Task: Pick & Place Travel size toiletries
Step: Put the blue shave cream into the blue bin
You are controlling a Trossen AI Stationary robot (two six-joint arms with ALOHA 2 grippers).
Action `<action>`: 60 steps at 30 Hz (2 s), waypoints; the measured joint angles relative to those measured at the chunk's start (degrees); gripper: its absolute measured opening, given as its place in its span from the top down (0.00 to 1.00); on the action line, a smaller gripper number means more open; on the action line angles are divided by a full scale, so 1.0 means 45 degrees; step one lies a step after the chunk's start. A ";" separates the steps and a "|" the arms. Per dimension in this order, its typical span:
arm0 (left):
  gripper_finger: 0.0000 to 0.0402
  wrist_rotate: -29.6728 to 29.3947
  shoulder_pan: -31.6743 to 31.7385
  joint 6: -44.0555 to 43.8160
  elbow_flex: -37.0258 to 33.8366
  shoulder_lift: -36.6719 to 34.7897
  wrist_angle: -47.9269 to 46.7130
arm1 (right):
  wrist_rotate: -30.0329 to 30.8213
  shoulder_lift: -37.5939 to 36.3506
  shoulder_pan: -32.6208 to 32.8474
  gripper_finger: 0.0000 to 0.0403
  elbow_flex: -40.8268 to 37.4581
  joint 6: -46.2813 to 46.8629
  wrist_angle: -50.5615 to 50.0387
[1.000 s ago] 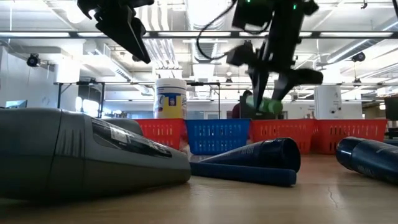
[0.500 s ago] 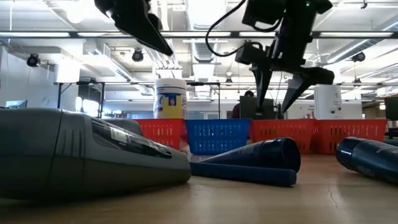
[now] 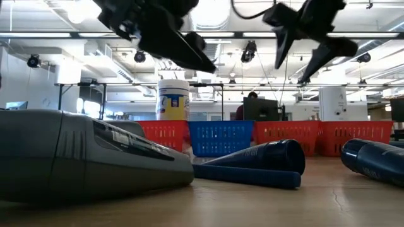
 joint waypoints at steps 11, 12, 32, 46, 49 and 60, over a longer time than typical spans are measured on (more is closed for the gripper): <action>0.35 0.1788 -0.1427 0.0203 0.2491 0.3725 0.0009 | 0.0055 -0.2242 0.0081 0.14 -0.0634 -0.0590 -0.0492; 0.35 0.1808 -0.1432 0.0210 0.2669 0.3851 0.0073 | 0.0055 -0.2304 0.0114 0.14 -0.0691 -0.0623 -0.0492; 0.35 0.2502 -0.1694 0.1135 0.6348 0.7416 -0.1481 | 0.0041 -0.2401 0.0334 0.20 -0.1105 -0.1132 -0.0487; 0.53 0.2196 -0.1699 0.1398 0.6393 0.7819 -0.1472 | 0.0038 -0.2401 0.0334 0.28 -0.1105 -0.1102 -0.0472; 0.63 0.2185 -0.1699 0.1393 0.6385 0.7838 -0.1584 | 0.0040 -0.2401 0.0334 0.30 -0.1100 -0.1086 -0.0472; 0.68 0.0090 -0.1590 0.1286 0.6364 0.5679 -0.3573 | 0.0016 -0.2396 0.0334 0.36 -0.1095 -0.1048 -0.0434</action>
